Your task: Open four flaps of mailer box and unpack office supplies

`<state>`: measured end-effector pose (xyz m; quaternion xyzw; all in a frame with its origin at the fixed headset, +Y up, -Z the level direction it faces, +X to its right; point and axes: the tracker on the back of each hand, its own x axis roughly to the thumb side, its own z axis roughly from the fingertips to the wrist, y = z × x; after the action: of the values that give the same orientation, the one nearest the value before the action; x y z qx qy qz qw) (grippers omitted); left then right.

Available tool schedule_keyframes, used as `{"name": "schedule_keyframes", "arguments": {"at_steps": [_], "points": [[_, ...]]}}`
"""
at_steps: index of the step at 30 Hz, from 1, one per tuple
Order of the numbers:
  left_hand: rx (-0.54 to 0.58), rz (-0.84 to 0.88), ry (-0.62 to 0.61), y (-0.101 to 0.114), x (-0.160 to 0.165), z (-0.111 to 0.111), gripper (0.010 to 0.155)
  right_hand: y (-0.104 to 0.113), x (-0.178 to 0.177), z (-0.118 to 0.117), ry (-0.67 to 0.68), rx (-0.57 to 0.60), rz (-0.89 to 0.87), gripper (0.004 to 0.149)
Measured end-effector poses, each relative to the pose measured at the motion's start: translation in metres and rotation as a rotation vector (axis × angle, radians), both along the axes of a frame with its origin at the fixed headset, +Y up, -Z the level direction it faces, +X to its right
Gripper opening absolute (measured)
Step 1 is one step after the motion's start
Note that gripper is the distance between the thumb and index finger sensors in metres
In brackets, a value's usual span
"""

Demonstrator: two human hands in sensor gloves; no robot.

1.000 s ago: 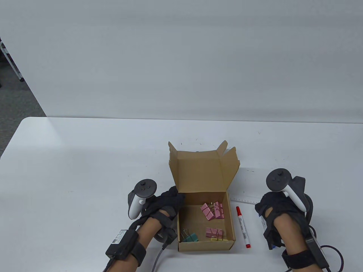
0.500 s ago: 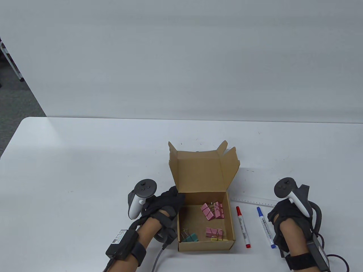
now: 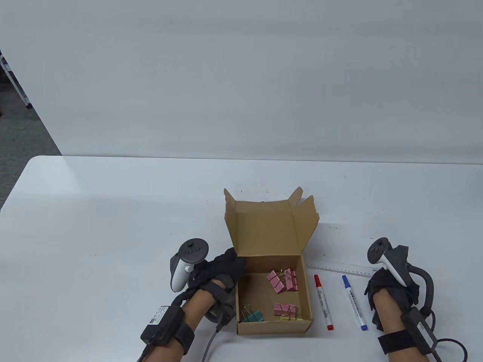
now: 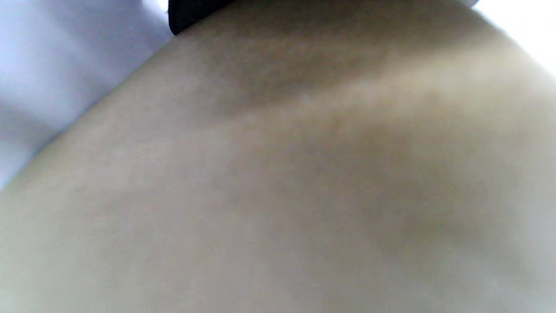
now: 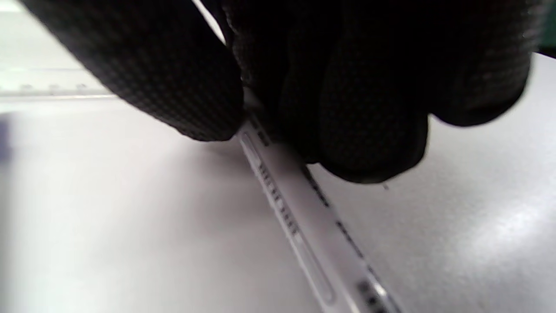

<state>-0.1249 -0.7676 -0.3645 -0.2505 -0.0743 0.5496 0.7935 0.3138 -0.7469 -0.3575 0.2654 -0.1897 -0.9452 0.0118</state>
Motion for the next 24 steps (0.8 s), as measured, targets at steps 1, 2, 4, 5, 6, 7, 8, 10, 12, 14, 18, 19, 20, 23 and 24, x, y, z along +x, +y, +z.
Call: {"name": "schedule_keyframes", "arguments": {"at_steps": [1, 2, 4, 5, 6, 7, 8, 10, 12, 14, 18, 19, 20, 23, 24], "points": [[0.0, 0.0, 0.0, 0.0, 0.0, 0.0, 0.061, -0.002, -0.001, 0.0, 0.001, 0.005, 0.006, 0.045], [0.0, 0.0, 0.0, 0.0, 0.0, 0.0, 0.061, -0.001, -0.001, 0.0, 0.0, 0.014, 0.021, 0.045], [0.001, 0.0, 0.0, 0.0, 0.0, 0.0, 0.061, -0.001, -0.002, 0.0, 0.004, 0.025, 0.036, 0.045], [0.0, 0.001, 0.0, 0.0, 0.0, 0.0, 0.061, -0.001, -0.003, 0.0, 0.006, 0.023, 0.04, 0.045], [0.001, 0.001, 0.001, 0.0, 0.0, 0.0, 0.061, -0.002, -0.003, 0.0, 0.005, 0.02, 0.042, 0.045], [0.001, 0.0, 0.0, 0.0, 0.0, 0.0, 0.061, -0.002, -0.003, 0.001, 0.002, 0.016, 0.042, 0.045], [0.001, 0.001, 0.0, 0.0, 0.0, 0.0, 0.061, -0.002, -0.003, 0.001, 0.0, 0.014, 0.042, 0.045], [0.001, 0.001, 0.001, 0.0, 0.0, 0.0, 0.061, 0.002, -0.003, 0.002, -0.003, 0.02, 0.018, 0.047], [0.001, 0.0, 0.0, 0.0, 0.0, 0.0, 0.061, 0.015, -0.004, 0.005, -0.007, 0.071, -0.012, 0.052], [0.0, 0.0, 0.0, 0.0, 0.0, 0.0, 0.061, 0.039, -0.01, 0.01, 0.013, 0.186, -0.026, 0.055], [0.0, -0.001, 0.0, 0.0, 0.0, 0.0, 0.061, 0.075, -0.039, 0.019, 0.203, 0.412, -0.172, 0.056], [0.0, 0.0, 0.0, 0.0, 0.0, 0.0, 0.061, 0.08, -0.051, 0.021, 0.255, 0.478, -0.248, 0.056], [0.0, 0.0, 0.0, 0.0, 0.0, 0.0, 0.061, 0.081, -0.064, 0.019, 0.322, 0.534, -0.35, 0.057], [0.0, 0.0, -0.001, 0.0, 0.0, 0.0, 0.061, 0.07, -0.086, 0.008, 0.392, 0.537, -0.589, 0.058], [0.0, 0.0, -0.001, 0.0, 0.0, 0.0, 0.061, 0.063, -0.092, 0.003, 0.394, 0.495, -0.682, 0.06]]}}
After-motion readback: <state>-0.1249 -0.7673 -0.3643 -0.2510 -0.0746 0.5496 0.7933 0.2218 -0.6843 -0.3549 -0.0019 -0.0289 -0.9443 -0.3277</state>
